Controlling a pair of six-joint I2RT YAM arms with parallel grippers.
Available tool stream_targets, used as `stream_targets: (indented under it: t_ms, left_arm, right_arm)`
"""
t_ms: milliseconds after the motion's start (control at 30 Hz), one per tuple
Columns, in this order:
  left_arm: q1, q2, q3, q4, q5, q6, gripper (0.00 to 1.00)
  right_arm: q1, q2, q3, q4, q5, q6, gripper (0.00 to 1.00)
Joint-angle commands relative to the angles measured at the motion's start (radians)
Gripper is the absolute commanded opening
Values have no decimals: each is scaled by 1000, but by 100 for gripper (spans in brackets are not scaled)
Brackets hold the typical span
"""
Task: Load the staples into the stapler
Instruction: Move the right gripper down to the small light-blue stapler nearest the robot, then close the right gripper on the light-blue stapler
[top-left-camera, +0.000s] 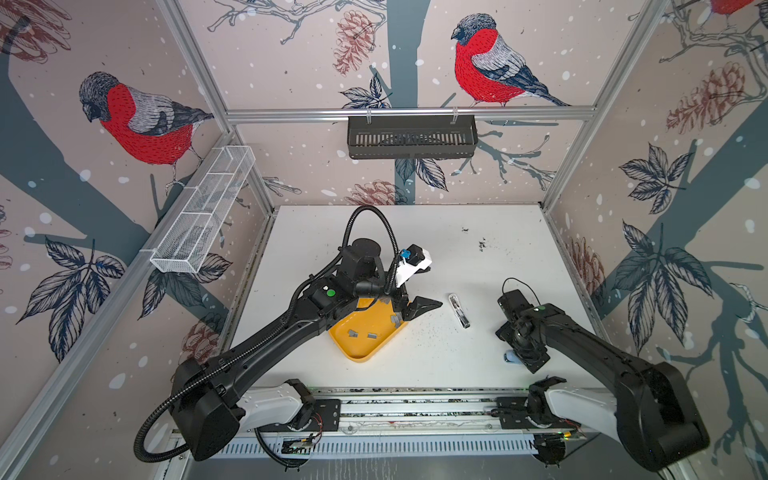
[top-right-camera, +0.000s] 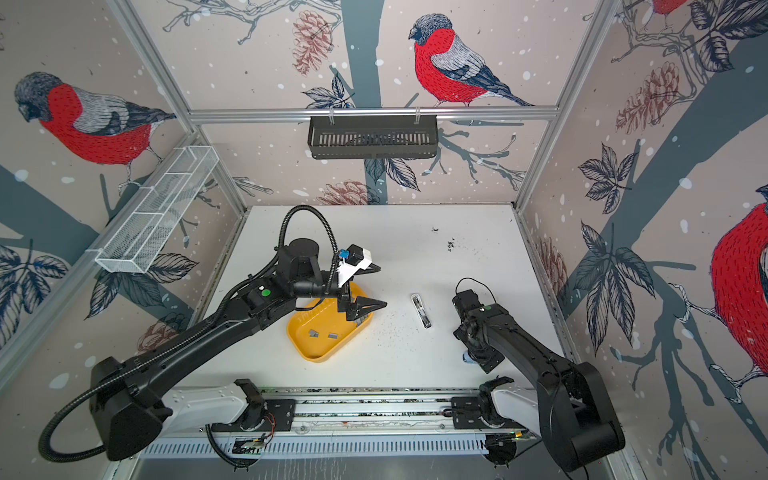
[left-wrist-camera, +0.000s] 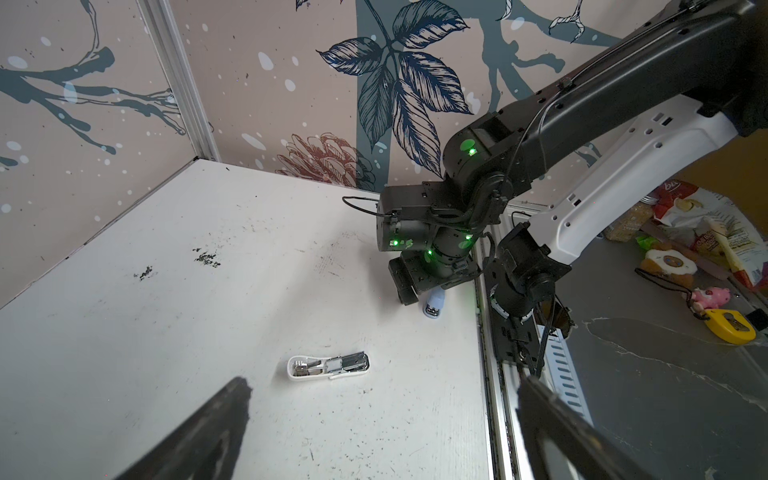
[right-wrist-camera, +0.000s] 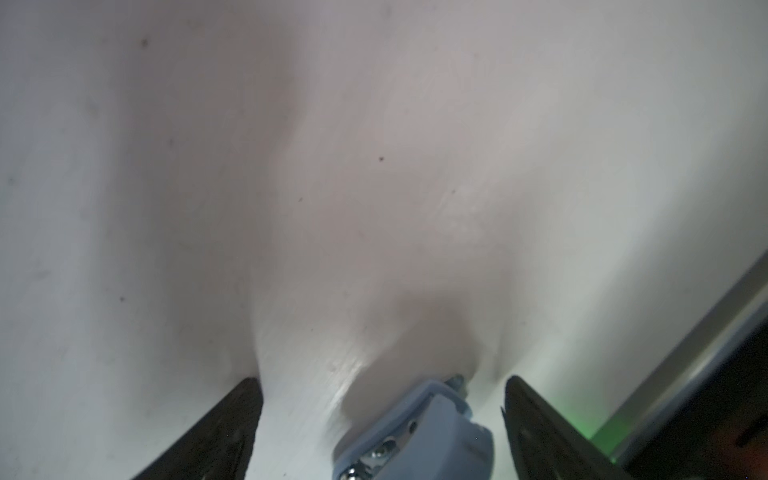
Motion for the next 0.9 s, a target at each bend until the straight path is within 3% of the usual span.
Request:
stream_targets:
  t_ms: [0,267,533,867]
  left_arm:
    - [-2,-7,5,15,5,-1,99]
    - [-1,1,6,13,13,-1,99]
    - [-2,6,3,15,10,1,99]
    - [-1,13,4,8,-1,6,99]
  right_arm:
    - [7,-47,-44,22,-77,43,90]
    - [3,-152,-78,23,-65,73,67]
    - [32,-151,-48,41,-35,18,57]
    - [189,-113,-5,107,2,-30,48]
